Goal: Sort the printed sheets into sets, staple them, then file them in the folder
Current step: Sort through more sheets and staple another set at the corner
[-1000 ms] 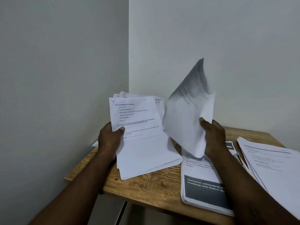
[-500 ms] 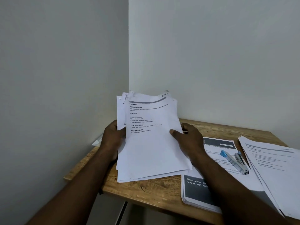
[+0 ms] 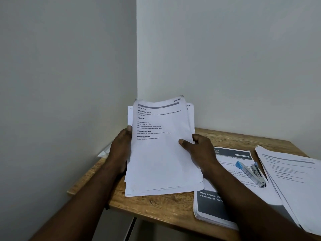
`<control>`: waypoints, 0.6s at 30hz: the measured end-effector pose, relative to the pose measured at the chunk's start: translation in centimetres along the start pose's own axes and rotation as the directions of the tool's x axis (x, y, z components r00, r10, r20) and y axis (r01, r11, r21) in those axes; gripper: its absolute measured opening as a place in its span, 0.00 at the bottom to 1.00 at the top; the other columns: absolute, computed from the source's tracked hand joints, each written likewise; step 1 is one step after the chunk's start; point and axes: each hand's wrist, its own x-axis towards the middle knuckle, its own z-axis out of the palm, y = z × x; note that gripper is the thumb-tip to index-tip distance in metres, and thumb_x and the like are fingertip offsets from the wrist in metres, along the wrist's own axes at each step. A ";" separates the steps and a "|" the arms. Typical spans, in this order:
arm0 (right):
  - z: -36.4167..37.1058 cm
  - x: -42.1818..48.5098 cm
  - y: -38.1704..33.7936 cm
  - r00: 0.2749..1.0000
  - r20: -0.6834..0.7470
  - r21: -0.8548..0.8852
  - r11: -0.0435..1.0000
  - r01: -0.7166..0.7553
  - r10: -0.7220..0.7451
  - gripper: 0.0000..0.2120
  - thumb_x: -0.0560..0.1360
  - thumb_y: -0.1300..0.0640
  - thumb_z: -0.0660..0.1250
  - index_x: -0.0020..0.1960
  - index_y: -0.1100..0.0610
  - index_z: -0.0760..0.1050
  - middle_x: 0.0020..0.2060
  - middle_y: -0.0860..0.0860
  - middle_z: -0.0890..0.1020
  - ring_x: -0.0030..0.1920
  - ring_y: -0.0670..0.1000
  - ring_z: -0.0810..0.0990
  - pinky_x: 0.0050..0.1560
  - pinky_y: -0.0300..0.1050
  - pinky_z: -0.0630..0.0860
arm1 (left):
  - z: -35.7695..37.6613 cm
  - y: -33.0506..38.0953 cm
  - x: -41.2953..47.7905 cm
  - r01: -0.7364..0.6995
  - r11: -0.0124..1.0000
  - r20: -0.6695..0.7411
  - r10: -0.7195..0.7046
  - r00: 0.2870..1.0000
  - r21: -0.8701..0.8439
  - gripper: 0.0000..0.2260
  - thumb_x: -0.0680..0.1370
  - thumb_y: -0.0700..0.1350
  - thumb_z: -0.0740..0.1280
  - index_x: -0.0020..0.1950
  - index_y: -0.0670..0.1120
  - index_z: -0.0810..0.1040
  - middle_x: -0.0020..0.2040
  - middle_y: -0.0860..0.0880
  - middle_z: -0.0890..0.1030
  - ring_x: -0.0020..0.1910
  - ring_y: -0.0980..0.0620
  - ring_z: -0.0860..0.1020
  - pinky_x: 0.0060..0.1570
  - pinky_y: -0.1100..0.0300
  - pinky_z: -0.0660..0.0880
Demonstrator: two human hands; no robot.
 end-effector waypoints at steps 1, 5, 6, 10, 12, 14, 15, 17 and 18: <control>0.1 0.0 0.0 1.000 -0.009 -0.007 1.000 0.003 -0.003 0.05 0.74 0.54 0.80 0.48 0.53 0.87 0.43 0.46 0.89 0.46 0.52 0.89 0.53 0.55 0.86 | 0.1 0.0 0.1 0.023 0.999 -0.006 -0.023 1.000 -0.048 0.16 0.85 0.59 0.62 0.60 0.51 0.82 0.54 0.52 0.87 0.50 0.52 0.86 0.49 0.53 0.82; 0.3 0.0 0.0 1.000 0.006 -0.021 1.000 0.011 -0.011 0.06 0.74 0.53 0.81 0.48 0.52 0.87 0.44 0.46 0.89 0.46 0.52 0.89 0.53 0.56 0.86 | 0.4 -0.4 0.5 0.004 0.983 0.101 0.014 0.995 -0.184 0.19 0.86 0.52 0.63 0.73 0.43 0.76 0.68 0.48 0.81 0.69 0.43 0.79 0.69 0.43 0.75; 0.3 0.0 -0.1 1.000 0.024 0.000 1.000 0.010 -0.010 0.06 0.74 0.52 0.80 0.48 0.53 0.87 0.44 0.47 0.89 0.46 0.53 0.89 0.53 0.57 0.86 | 0.3 -0.6 0.5 -0.010 0.985 0.127 0.033 0.991 -0.173 0.16 0.85 0.44 0.65 0.71 0.41 0.77 0.65 0.45 0.84 0.66 0.40 0.81 0.65 0.44 0.79; 0.1 0.2 -0.7 0.997 0.073 0.208 0.978 -0.024 0.009 0.15 0.78 0.42 0.74 0.48 0.54 0.85 0.47 0.51 0.88 0.47 0.54 0.85 0.55 0.55 0.81 | -0.4 -1.4 1.3 -0.005 0.992 0.093 0.017 0.996 -0.130 0.16 0.80 0.29 0.67 0.68 0.37 0.78 0.61 0.41 0.86 0.61 0.37 0.84 0.56 0.49 0.83; -0.3 0.4 -1.1 0.996 0.076 0.380 0.923 -0.062 0.036 0.11 0.84 0.49 0.67 0.58 0.55 0.84 0.54 0.56 0.88 0.51 0.57 0.85 0.56 0.56 0.81 | -0.5 -1.4 1.6 0.009 0.988 0.074 0.002 0.997 -0.157 0.17 0.80 0.27 0.65 0.69 0.36 0.77 0.62 0.40 0.85 0.61 0.37 0.83 0.57 0.49 0.82; -0.8 0.5 -1.6 0.996 0.073 0.416 0.907 -0.068 0.042 0.10 0.85 0.60 0.64 0.63 0.53 0.80 0.54 0.58 0.87 0.46 0.57 0.85 0.46 0.51 0.81 | -0.6 -1.4 1.7 0.017 0.984 0.063 -0.006 0.998 -0.176 0.17 0.80 0.27 0.65 0.69 0.36 0.77 0.62 0.40 0.85 0.60 0.39 0.84 0.53 0.52 0.83; -1.0 0.5 -1.6 0.996 0.077 0.415 0.907 -0.068 0.039 0.13 0.84 0.63 0.65 0.65 0.52 0.78 0.53 0.59 0.88 0.44 0.56 0.85 0.44 0.50 0.82 | -0.6 -1.3 1.5 0.016 0.984 0.067 -0.004 0.998 -0.179 0.17 0.80 0.27 0.65 0.69 0.36 0.78 0.61 0.40 0.85 0.58 0.41 0.85 0.50 0.54 0.84; -1.2 0.4 -1.6 0.996 0.088 0.413 0.909 -0.061 0.027 0.17 0.82 0.65 0.68 0.68 0.53 0.76 0.52 0.60 0.88 0.46 0.56 0.87 0.45 0.50 0.84 | -0.6 -1.2 1.2 0.011 0.981 0.092 0.007 0.996 -0.195 0.17 0.80 0.28 0.65 0.69 0.37 0.77 0.61 0.41 0.86 0.56 0.43 0.86 0.46 0.56 0.85; -1.3 0.4 -1.6 0.996 0.092 0.410 0.911 -0.054 0.018 0.18 0.81 0.65 0.70 0.69 0.54 0.76 0.52 0.60 0.88 0.47 0.57 0.87 0.48 0.52 0.84 | -0.7 -1.1 1.1 0.011 0.978 0.104 0.011 0.995 -0.206 0.18 0.81 0.28 0.65 0.69 0.37 0.77 0.62 0.41 0.85 0.57 0.43 0.86 0.46 0.56 0.84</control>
